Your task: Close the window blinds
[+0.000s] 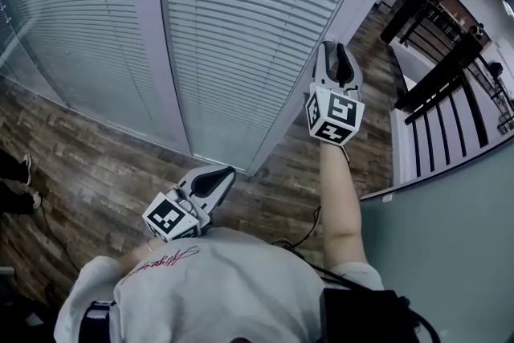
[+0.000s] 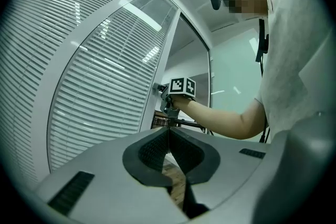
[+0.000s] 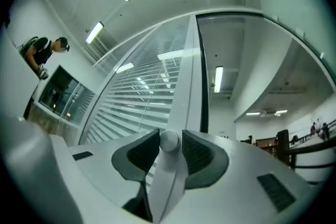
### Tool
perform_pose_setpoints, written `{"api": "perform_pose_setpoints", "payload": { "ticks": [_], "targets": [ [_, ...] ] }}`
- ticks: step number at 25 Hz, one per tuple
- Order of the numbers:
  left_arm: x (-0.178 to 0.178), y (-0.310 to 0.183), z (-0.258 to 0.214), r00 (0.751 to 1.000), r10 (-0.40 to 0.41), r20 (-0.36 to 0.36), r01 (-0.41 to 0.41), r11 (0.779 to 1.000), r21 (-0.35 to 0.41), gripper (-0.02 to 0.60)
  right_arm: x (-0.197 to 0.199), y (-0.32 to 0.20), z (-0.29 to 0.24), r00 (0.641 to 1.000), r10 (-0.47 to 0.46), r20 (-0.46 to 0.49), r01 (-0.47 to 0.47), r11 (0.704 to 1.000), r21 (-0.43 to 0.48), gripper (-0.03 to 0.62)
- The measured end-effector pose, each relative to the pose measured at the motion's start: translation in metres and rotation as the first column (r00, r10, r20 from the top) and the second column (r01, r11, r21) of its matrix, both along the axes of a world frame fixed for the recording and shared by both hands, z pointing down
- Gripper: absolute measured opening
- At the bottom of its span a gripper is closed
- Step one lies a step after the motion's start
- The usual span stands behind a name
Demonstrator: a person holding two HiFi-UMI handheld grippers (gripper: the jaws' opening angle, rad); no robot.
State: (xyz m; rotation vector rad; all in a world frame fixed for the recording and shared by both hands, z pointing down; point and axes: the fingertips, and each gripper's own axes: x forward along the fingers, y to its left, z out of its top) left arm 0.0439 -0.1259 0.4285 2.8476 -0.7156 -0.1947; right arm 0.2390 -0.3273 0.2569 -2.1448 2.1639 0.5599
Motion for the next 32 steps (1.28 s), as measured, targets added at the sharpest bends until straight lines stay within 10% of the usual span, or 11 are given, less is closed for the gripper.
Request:
{"api": "perform_pose_setpoints", "payload": {
  "ticks": [11,14,23,32],
  "targets": [
    [0.008,-0.002,-0.001,1.0,-0.01,0.011,0.01,1.0,0.023,0.018,0.001,-0.006,0.002,0.995,0.051,0.08,-0.052,0.999,0.009,0.137],
    [0.005,-0.003,0.0,1.0,-0.024,0.011,0.024,1.0,0.014,0.018,-0.001,-0.006,0.002,0.989,0.132,-0.071,-0.13,0.991,0.033,0.135],
    [0.003,-0.006,0.003,1.0,-0.028,0.002,0.028,1.0,-0.003,0.018,-0.009,-0.008,0.004,0.813,0.202,-0.546,-0.191,0.979,0.078,0.13],
    [0.012,-0.007,0.005,1.0,-0.001,0.003,0.001,1.0,-0.013,0.018,-0.011,-0.009,0.011,0.542,0.151,-0.827,-0.163,0.984,0.073,0.13]
  ]
}}
